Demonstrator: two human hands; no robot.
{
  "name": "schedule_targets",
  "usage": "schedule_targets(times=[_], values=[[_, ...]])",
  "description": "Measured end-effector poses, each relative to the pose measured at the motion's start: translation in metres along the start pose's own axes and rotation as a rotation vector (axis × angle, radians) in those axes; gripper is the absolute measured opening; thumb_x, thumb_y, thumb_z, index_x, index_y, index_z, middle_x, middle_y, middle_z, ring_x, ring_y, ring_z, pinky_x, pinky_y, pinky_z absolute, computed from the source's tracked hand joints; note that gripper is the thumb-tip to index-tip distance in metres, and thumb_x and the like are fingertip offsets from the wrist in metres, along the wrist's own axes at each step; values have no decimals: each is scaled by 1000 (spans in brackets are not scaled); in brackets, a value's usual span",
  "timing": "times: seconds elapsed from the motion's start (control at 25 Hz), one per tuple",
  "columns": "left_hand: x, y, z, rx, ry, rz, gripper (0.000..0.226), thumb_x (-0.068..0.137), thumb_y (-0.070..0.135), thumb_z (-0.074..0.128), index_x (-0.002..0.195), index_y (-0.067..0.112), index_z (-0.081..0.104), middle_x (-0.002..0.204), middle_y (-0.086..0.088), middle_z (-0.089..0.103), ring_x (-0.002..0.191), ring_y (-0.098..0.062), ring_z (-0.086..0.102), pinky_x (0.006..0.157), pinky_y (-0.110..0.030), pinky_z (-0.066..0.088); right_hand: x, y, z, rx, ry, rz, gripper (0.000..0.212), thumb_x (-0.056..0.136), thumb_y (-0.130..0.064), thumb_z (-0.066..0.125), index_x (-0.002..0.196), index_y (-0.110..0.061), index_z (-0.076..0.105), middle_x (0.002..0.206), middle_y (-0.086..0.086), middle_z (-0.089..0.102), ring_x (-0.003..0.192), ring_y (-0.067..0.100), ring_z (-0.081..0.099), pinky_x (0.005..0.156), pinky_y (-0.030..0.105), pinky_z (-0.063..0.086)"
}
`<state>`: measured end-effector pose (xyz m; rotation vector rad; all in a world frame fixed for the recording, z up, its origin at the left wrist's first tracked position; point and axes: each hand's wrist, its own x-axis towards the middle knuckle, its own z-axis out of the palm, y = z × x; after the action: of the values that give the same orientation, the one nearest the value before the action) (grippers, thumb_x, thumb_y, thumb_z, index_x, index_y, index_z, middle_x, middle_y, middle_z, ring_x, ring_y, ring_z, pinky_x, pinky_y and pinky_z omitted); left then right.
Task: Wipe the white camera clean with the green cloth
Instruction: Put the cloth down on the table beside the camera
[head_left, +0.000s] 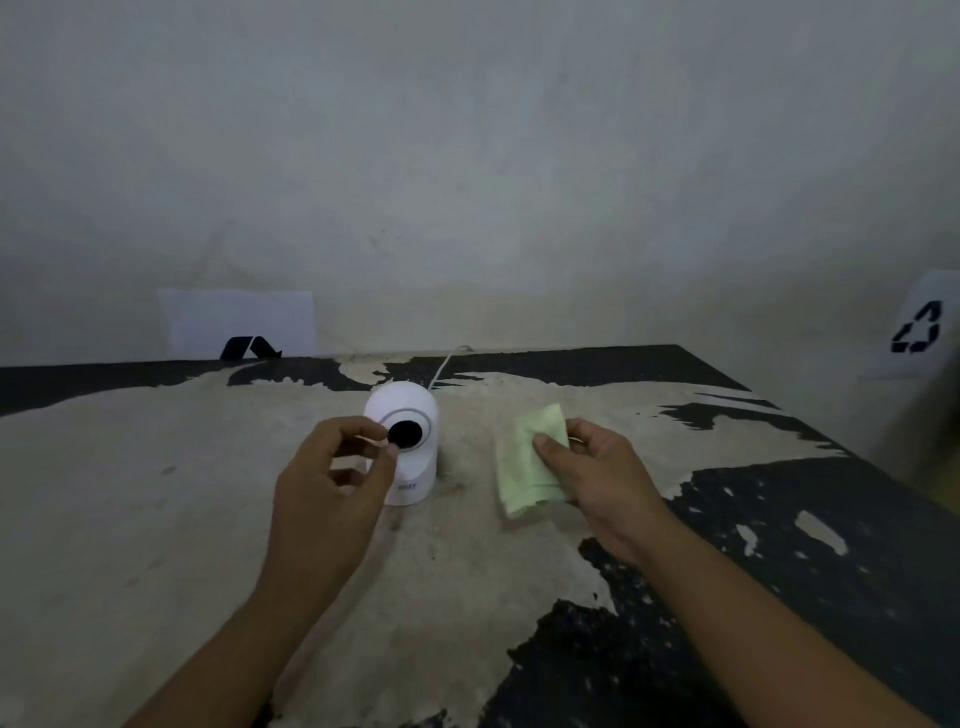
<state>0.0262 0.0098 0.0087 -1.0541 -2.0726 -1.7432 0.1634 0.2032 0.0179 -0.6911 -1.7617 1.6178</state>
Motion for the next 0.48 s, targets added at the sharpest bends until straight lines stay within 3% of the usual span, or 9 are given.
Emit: schedule_targets(times=[0.12, 0.28, 0.36, 0.48], values=[[0, -17, 0, 73, 32, -67, 23, 81, 23, 68, 97, 28, 53, 100, 8, 58, 88, -2, 57, 63, -13, 41, 18, 8, -5, -94, 42, 71, 12, 86, -14, 68, 96, -19, 66, 100, 6, 72, 91, 24, 68, 85, 45, 57], [0, -28, 1, 41, -45, -216, 43, 76, 38, 70, 112, 31, 47, 113, 5, 55, 92, -8, 58, 69, -23, 47, 40, 12, 7, -112, 9, 143, 19, 83, -11, 69, 97, -21, 60, 104, 10, 69, 90, 26, 69, 81, 46, 59], [1, -31, 2, 50, -88, -229, 48, 76, 39, 70, 116, 30, 46, 114, 5, 56, 95, -16, 59, 76, -30, 49, 50, 14, 17, -75, 15, 140, 27, 81, -11, 72, 98, -24, 54, 107, 10, 67, 90, 26, 68, 79, 45, 59], [0, -33, 4, 87, -127, -185, 46, 80, 31, 69, 119, 30, 44, 116, 10, 52, 101, -12, 53, 80, -27, 42, 62, 19, 28, -81, 40, 137, 39, 82, -8, 70, 108, -21, 44, 115, 13, 65, 90, 21, 66, 75, 36, 58]])
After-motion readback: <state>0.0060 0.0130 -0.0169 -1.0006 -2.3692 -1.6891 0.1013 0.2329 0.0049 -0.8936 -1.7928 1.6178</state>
